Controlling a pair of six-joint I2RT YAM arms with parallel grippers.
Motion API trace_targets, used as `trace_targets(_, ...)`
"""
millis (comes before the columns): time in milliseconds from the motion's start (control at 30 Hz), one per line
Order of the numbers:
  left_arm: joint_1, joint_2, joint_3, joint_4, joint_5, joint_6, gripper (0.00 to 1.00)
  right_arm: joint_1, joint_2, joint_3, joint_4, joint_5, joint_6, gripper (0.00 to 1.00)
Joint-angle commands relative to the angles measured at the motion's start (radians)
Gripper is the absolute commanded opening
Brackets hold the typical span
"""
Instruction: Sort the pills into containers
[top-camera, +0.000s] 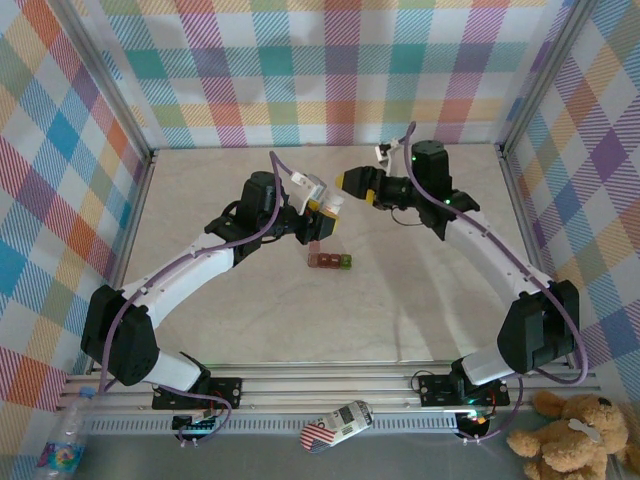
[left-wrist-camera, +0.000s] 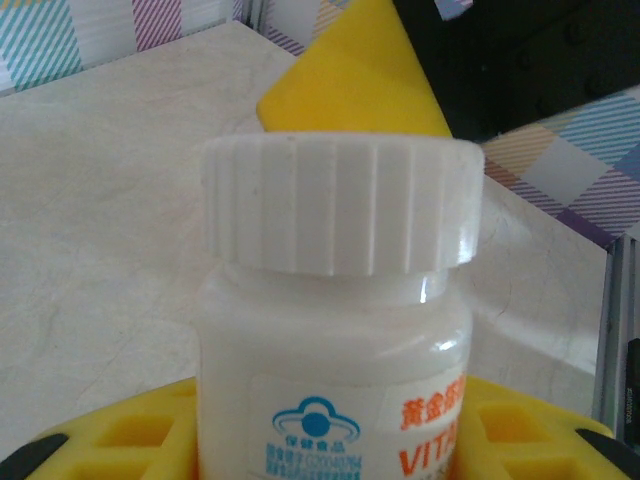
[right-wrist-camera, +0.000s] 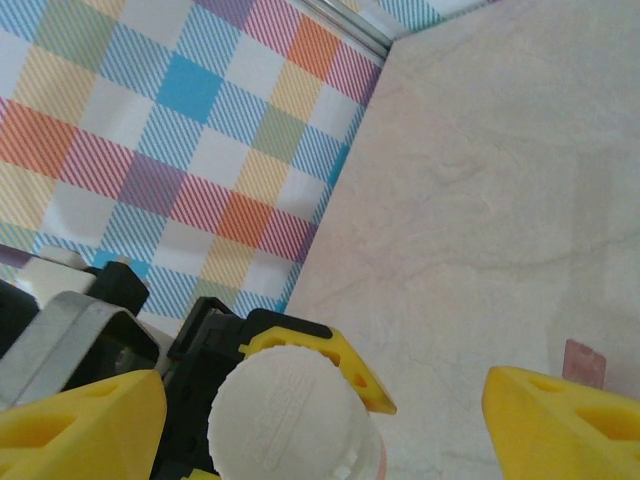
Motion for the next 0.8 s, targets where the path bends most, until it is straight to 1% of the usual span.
trace_targets(0,0.009,0.002,0.019,0.038,0.002,0.01,0.0,0.031,0.005,0.035,-0.039,0.057,0.022,0.82)
trace_targets(233,0.009,0.002,0.021,0.039,0.002,0.008,0.0,0.06,0.028,0.052,-0.033,0.07,0.027,0.8)
trace_targets(333,0.009,0.002,0.021,0.041,0.004,0.006,0.0,0.069,0.037,0.061,-0.032,0.07,0.026,0.77)
trace_targets(567,0.009,0.006,0.021,0.044,0.004,0.004,0.0,0.082,0.056,0.08,-0.026,0.052,0.028,0.63)
trace_targets(767,0.009,0.01,0.024,0.047,0.004,0.004,0.0,0.09,0.058,0.08,-0.024,0.042,0.028,0.64)
